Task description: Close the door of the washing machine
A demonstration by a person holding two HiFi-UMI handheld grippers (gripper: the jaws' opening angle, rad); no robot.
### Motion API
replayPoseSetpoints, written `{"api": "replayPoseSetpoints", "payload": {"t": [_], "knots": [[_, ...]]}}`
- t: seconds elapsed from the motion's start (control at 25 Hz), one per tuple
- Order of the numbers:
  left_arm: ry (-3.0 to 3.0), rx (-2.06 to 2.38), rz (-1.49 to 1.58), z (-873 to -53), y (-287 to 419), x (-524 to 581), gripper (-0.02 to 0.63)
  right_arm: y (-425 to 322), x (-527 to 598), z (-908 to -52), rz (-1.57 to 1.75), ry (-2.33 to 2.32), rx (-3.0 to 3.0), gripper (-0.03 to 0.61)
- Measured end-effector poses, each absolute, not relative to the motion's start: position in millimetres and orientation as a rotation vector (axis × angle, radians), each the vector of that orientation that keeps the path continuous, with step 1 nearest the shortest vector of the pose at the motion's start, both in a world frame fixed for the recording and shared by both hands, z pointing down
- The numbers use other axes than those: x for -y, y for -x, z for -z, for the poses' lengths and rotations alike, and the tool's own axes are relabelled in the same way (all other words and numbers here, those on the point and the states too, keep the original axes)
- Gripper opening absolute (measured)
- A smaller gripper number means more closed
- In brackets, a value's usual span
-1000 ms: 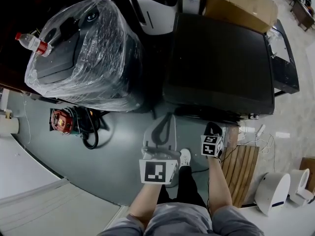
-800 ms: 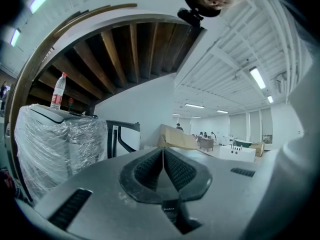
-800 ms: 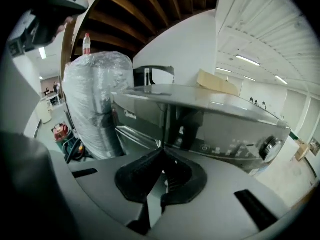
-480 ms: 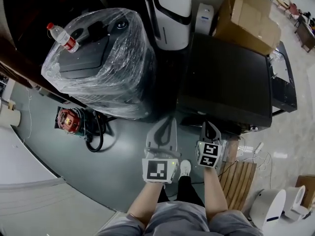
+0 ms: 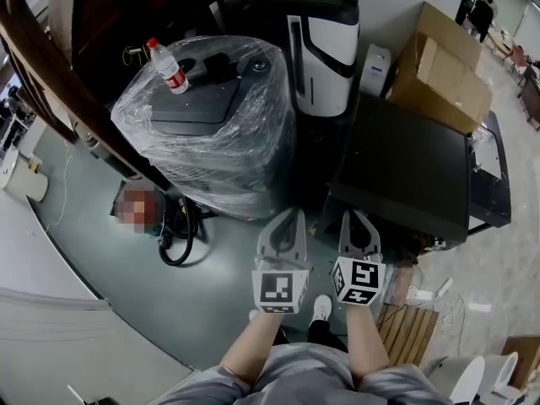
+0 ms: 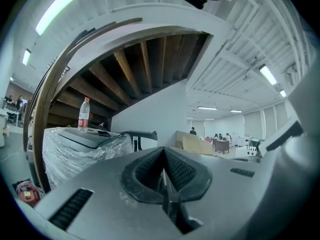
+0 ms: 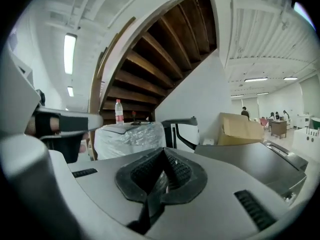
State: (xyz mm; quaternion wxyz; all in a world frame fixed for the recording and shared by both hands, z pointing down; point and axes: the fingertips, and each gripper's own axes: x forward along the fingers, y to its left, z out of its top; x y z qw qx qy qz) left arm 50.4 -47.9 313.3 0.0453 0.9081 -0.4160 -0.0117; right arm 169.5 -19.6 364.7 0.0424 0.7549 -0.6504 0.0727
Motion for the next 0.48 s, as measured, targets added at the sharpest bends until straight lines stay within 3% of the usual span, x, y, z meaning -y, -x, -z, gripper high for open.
{"api": "replayPoseSetpoints", "payload": {"t": [0.48], "knots": [[-2.738, 1.399, 0.063, -284, 3, 52, 0.002, -104, 17, -273, -0.120, -2.256, 2.222, 0.000]]}}
